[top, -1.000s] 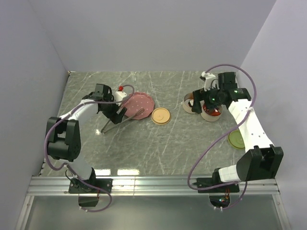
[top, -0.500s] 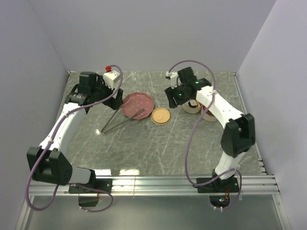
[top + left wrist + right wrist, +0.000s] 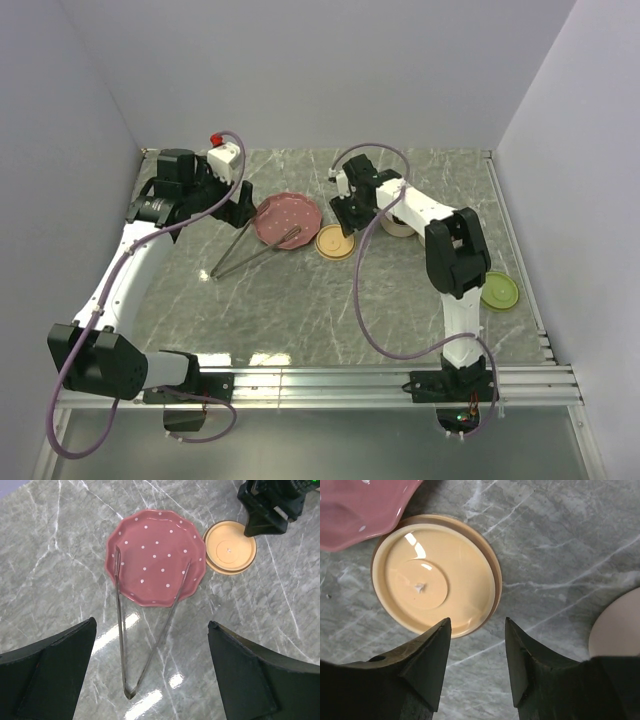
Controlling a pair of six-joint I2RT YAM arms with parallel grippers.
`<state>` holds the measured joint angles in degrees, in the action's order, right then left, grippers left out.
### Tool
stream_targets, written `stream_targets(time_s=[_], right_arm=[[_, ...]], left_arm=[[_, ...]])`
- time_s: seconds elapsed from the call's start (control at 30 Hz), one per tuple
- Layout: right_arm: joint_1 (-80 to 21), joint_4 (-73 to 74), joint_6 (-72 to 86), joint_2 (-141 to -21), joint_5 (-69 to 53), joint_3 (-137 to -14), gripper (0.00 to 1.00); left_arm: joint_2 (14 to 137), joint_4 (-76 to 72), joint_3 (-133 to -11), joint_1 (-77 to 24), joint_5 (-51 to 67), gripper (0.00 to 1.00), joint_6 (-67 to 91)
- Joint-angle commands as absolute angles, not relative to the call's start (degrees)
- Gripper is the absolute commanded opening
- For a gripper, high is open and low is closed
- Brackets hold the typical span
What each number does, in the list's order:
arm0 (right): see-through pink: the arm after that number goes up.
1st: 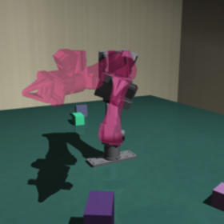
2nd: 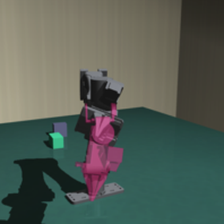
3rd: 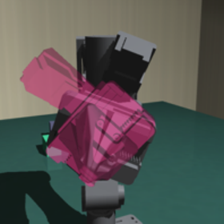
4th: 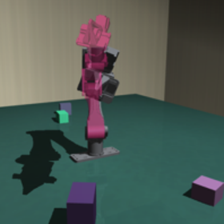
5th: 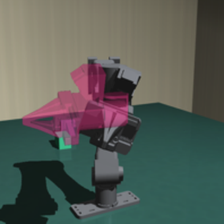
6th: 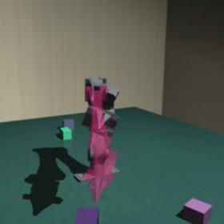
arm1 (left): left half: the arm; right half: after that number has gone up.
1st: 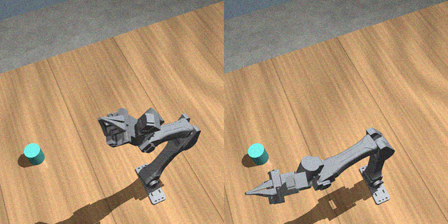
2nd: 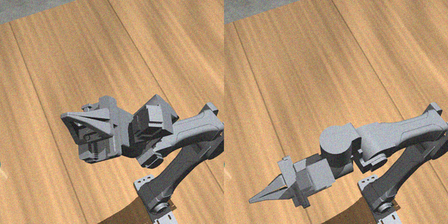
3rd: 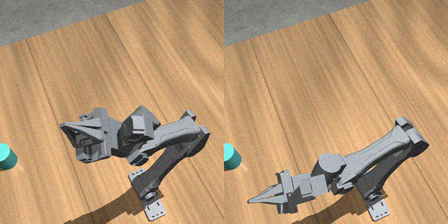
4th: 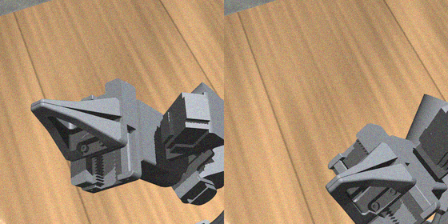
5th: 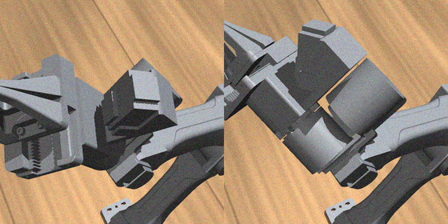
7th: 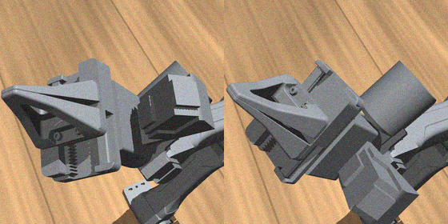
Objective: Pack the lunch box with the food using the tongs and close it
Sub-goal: Pick up the lid of the lunch box with the right arm
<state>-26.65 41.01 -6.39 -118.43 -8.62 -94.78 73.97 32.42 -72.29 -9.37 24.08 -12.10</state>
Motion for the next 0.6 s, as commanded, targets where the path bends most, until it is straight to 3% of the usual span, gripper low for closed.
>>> stream_targets(time_s=[0.0, 0.47, 0.57], right_arm=[[-27.4, 38.8, -6.1, -120.0, -6.3, -97.5, 0.54], [-27.3, 37.3, -5.8, -124.5, -4.4, -95.8, 0.34], [-27.2, 37.4, -5.8, -124.7, -5.1, -95.5, 0.2]], left_arm=[[71.6, 31.2, -72.1, -9.5, 23.9, 0.99, -9.3], [71.3, 29.4, -72.7, -9.6, 24.2, 0.99, -6.3], [71.2, 28.7, -72.8, -9.5, 23.7, 0.99, -6.0]])
